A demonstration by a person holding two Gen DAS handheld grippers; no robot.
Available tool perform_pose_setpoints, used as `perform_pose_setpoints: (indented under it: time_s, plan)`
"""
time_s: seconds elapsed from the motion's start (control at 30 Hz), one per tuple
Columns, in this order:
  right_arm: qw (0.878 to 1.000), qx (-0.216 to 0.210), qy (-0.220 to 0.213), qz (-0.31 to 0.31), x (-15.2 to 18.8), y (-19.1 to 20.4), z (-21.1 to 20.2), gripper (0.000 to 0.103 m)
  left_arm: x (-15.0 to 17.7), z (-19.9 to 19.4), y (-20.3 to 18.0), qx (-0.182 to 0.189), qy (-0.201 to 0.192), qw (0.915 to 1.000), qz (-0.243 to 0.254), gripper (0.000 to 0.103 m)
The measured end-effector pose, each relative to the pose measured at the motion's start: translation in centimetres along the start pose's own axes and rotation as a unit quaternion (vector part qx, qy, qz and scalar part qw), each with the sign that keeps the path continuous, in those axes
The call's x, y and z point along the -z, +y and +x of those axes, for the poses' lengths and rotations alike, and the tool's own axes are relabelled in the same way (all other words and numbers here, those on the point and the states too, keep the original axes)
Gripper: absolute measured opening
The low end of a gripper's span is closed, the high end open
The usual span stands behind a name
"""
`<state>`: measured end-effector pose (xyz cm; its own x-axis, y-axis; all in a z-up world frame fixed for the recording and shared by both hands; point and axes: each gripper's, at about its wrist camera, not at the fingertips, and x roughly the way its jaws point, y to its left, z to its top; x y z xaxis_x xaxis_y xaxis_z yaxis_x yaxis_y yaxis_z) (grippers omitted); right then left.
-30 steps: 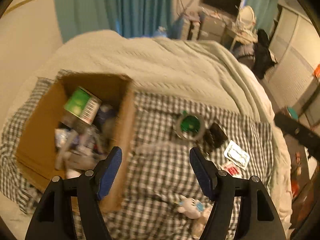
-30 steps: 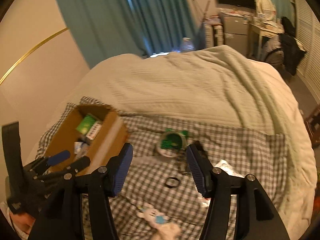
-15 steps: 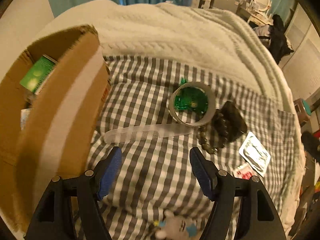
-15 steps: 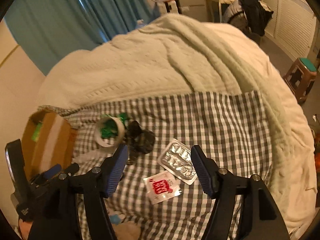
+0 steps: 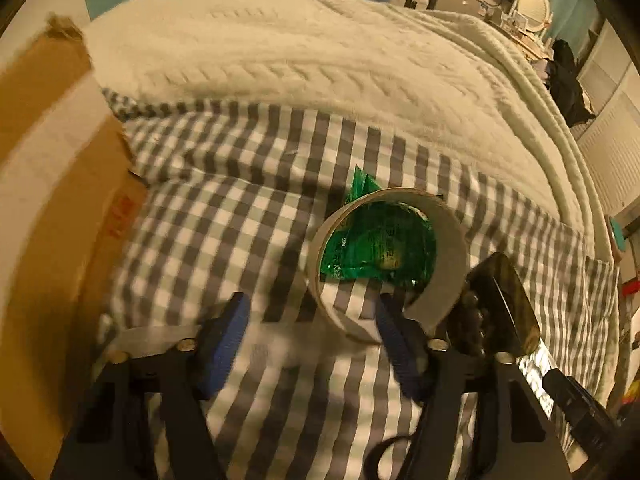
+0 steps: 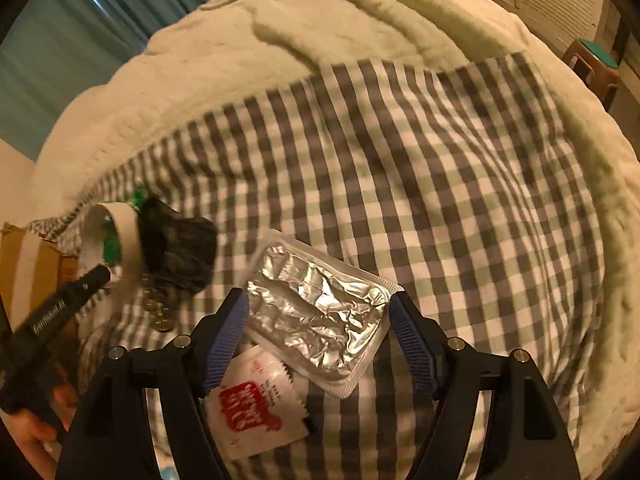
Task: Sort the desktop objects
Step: 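Move both grippers back over the remaining items on the sheet, then grasp the tape roll with the left gripper while the right grasps the black bracelet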
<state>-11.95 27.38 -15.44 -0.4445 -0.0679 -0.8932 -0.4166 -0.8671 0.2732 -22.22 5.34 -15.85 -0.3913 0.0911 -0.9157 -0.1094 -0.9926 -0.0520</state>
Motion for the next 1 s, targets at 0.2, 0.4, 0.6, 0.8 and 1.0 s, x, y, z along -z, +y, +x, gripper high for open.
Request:
perform_pose_setpoints:
  time_s: [0.2, 0.4, 0.6, 0.8, 1.0]
  plan:
    - [0.989, -0.080, -0.069, -0.105, -0.8, 4.7, -1.3, 0.072, -0.3, 1.4, 0.5, -0.010, -0.006, 0.9999, 0.003, 0.022]
    - [0.988, -0.086, -0.042, -0.120, -0.9, 6.7, 1.9, 0.066, -0.1, 0.0, 1.2, -0.010, -0.023, 0.9996, 0.009, 0.006]
    - [0.988, -0.110, -0.026, -0.106, -1.6, 7.0, 4.1, 0.054, -0.2, -1.7, 2.3, 0.003, -0.021, 0.9998, 0.005, 0.003]
    - [0.991, -0.089, -0.038, -0.096, -2.6, 7.6, 2.8, 0.053, -0.4, -3.3, 3.0, 0.013, -0.025, 0.9995, -0.013, 0.003]
    - [0.991, -0.093, -0.051, -0.082, -3.0, 7.8, -0.8, 0.053, -0.9, -6.9, 2.3, 0.022, -0.047, 0.9986, -0.012, 0.003]
